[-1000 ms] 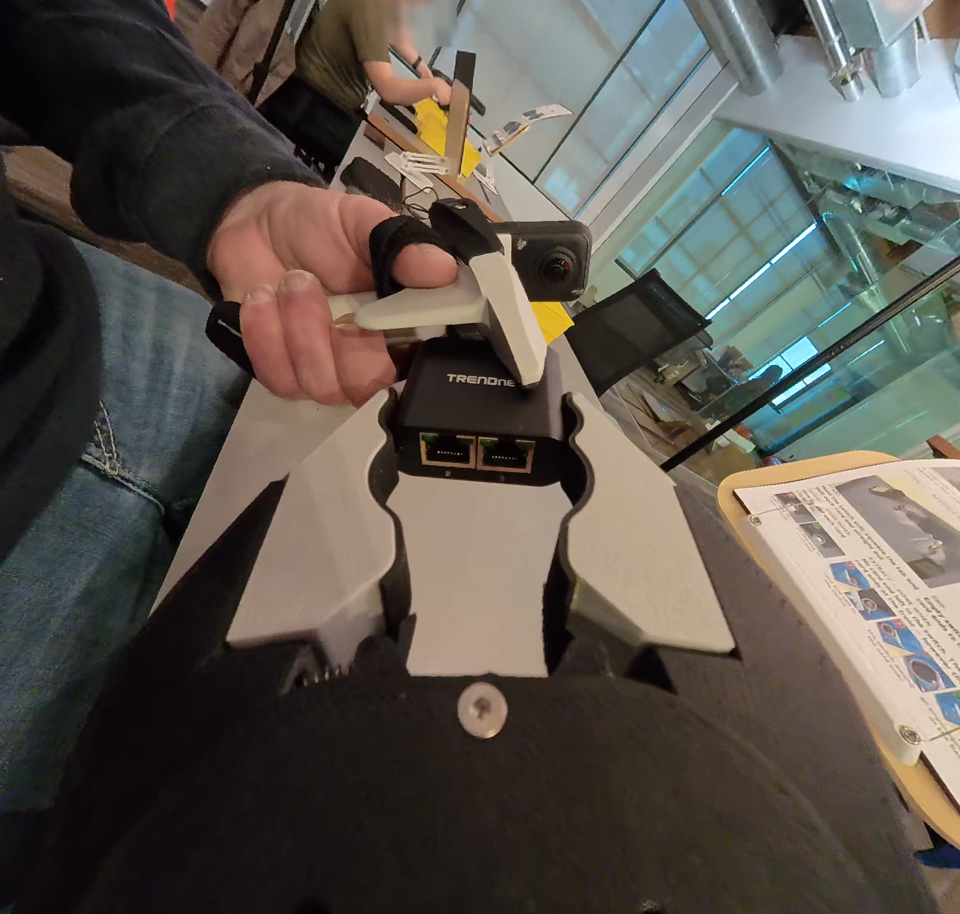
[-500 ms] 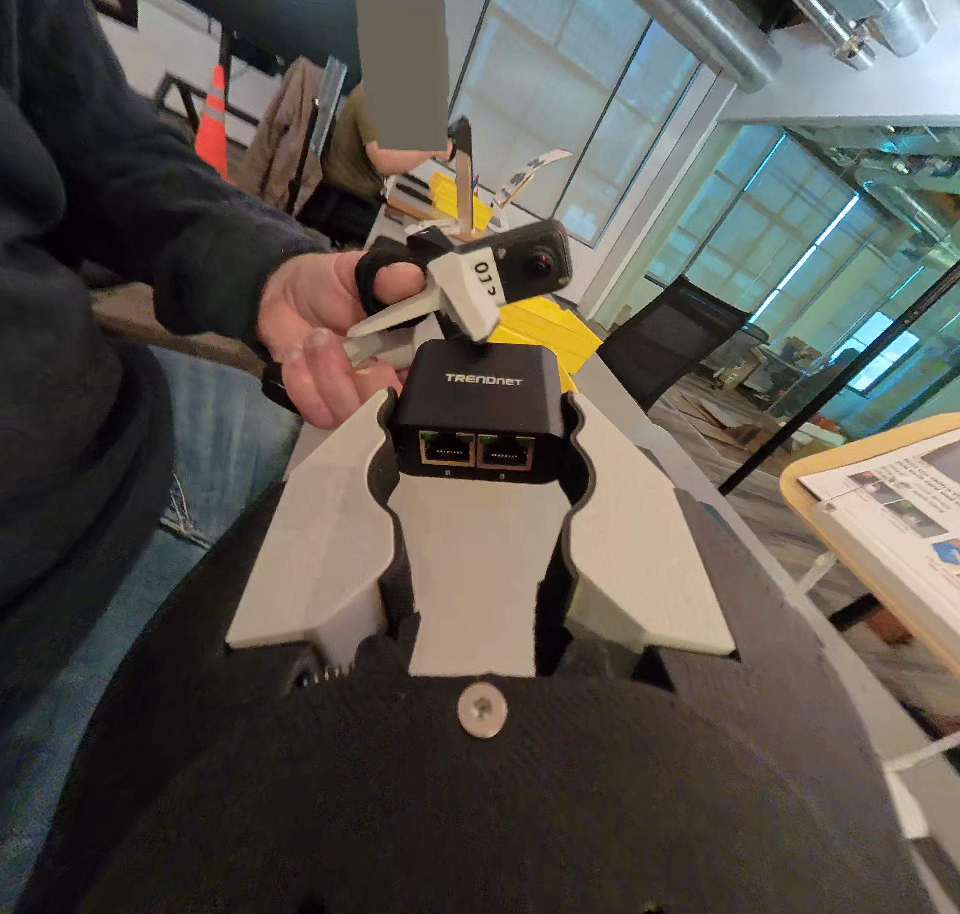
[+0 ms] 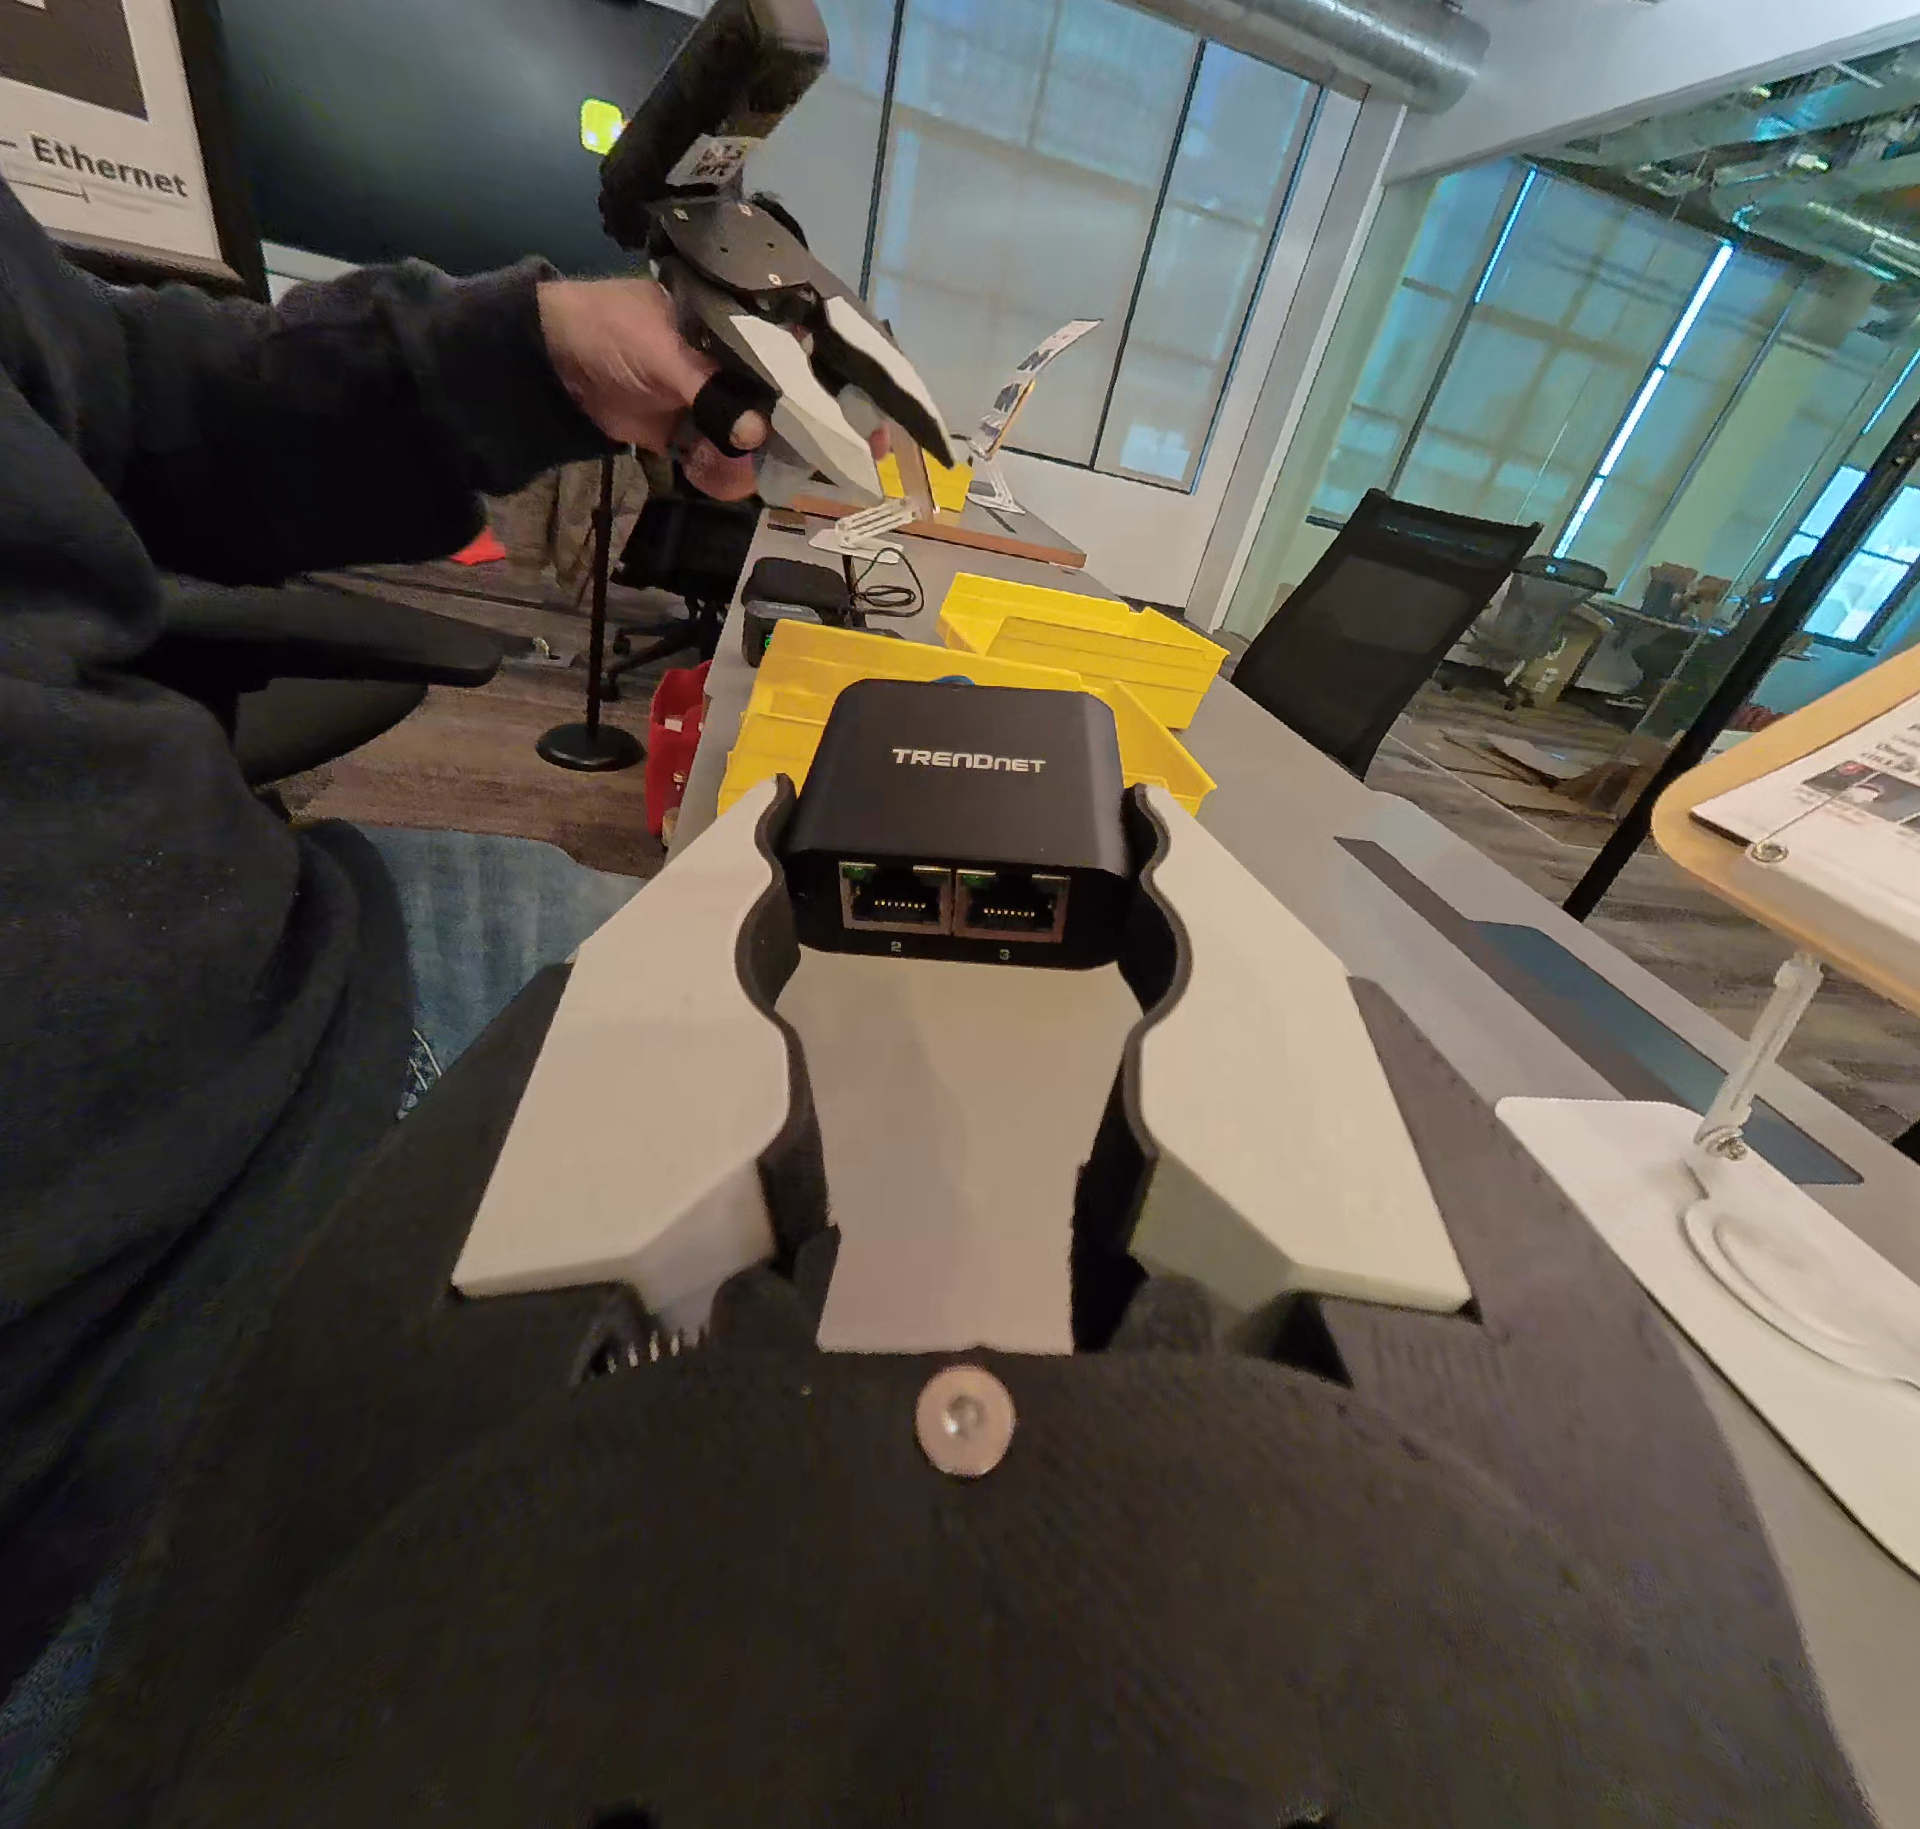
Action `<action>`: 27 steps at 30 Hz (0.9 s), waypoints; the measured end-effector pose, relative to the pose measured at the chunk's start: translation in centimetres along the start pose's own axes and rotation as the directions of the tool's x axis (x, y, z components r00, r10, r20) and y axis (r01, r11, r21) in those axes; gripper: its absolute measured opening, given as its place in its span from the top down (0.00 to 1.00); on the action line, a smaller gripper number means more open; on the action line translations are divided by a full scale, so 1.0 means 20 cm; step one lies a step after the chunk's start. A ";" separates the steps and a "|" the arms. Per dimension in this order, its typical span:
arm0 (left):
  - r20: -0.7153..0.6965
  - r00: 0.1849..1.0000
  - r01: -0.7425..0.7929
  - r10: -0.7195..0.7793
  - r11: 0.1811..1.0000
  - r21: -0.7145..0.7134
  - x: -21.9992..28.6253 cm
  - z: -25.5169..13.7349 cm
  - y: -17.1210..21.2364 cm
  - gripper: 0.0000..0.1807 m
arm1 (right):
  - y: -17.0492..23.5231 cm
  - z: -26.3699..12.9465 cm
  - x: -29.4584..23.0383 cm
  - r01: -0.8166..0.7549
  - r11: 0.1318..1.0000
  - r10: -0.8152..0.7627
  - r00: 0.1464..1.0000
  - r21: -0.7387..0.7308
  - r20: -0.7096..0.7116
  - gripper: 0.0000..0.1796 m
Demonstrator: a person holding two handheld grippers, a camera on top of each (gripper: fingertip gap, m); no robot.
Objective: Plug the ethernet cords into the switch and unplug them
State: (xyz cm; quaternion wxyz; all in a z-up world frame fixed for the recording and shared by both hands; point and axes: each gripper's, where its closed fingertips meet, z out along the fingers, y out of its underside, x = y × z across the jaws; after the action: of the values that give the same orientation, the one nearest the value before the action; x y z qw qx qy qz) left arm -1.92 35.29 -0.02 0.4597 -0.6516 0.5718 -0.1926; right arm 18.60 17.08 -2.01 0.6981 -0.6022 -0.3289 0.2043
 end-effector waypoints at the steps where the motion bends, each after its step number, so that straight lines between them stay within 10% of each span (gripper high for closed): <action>1: 0.041 0.999 -0.001 0.003 0.998 -0.060 -0.07 -0.03 0.08 0.67 | 0.01 0.00 0.00 -0.003 1.000 0.003 1.000 -0.006 -0.003 0.67; 11: 0.144 0.973 -0.086 0.181 0.862 -0.500 -0.28 0.05 0.76 0.71 | 0.11 0.03 -0.02 -0.037 0.998 0.038 0.999 -0.044 0.015 0.67; 27: -0.077 0.968 -0.233 0.237 0.749 -0.621 -0.61 0.45 0.82 0.64 | 0.14 0.03 -0.02 -0.054 0.998 0.056 0.998 -0.044 0.027 0.67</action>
State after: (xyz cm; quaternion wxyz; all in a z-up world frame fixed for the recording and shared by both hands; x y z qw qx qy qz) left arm -7.61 51.24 -14.54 0.2399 -0.6905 0.6789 0.0694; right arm 18.12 17.80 -4.77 0.6743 -0.6231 -0.3263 0.2247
